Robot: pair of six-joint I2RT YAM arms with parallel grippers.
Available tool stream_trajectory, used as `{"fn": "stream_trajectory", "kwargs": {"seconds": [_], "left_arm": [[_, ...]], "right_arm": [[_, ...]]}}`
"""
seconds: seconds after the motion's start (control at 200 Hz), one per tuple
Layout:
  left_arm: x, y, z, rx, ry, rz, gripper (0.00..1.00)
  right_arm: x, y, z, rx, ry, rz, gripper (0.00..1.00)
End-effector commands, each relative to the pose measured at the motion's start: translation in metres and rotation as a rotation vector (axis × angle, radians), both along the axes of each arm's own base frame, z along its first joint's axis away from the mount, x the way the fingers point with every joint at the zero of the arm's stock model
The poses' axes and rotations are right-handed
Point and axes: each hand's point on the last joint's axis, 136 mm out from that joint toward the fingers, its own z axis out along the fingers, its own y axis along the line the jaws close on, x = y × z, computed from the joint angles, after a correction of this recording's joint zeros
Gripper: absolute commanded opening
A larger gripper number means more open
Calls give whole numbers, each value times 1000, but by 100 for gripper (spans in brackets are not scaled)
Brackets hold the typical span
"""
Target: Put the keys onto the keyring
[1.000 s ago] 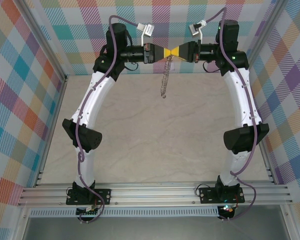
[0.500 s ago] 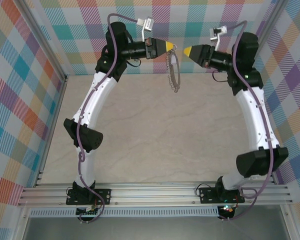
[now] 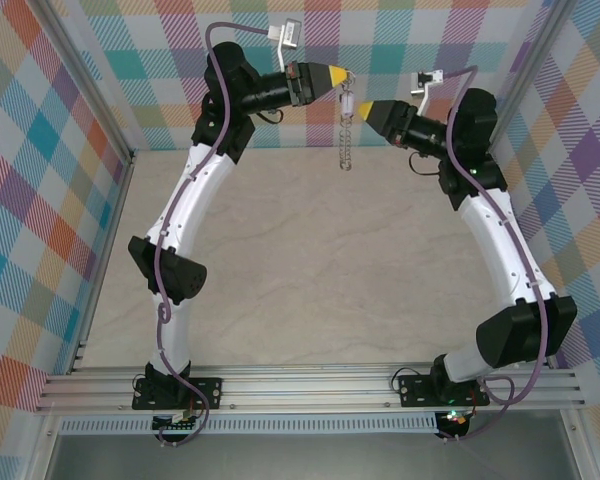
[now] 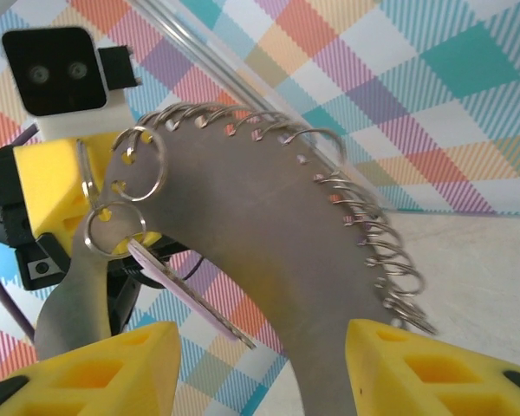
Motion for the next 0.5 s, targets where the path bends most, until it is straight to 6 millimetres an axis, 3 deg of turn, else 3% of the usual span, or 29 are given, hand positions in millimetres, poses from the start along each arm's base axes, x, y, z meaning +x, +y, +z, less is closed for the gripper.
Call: {"fn": "stream_trajectory", "kwargs": {"seconds": [0.0,0.33,0.495], "left_arm": [[-12,0,24,-67,-59,-17,0],[-10,-2,25,-85,-46,-24,0],[-9,-1,26,-93,-46,-17,0]], "right_arm": [[-3,7,27,15,-107,14,54],[-6,34,39,1,-159,109,54],[-9,39,39,-1,-158,137,39]]}}
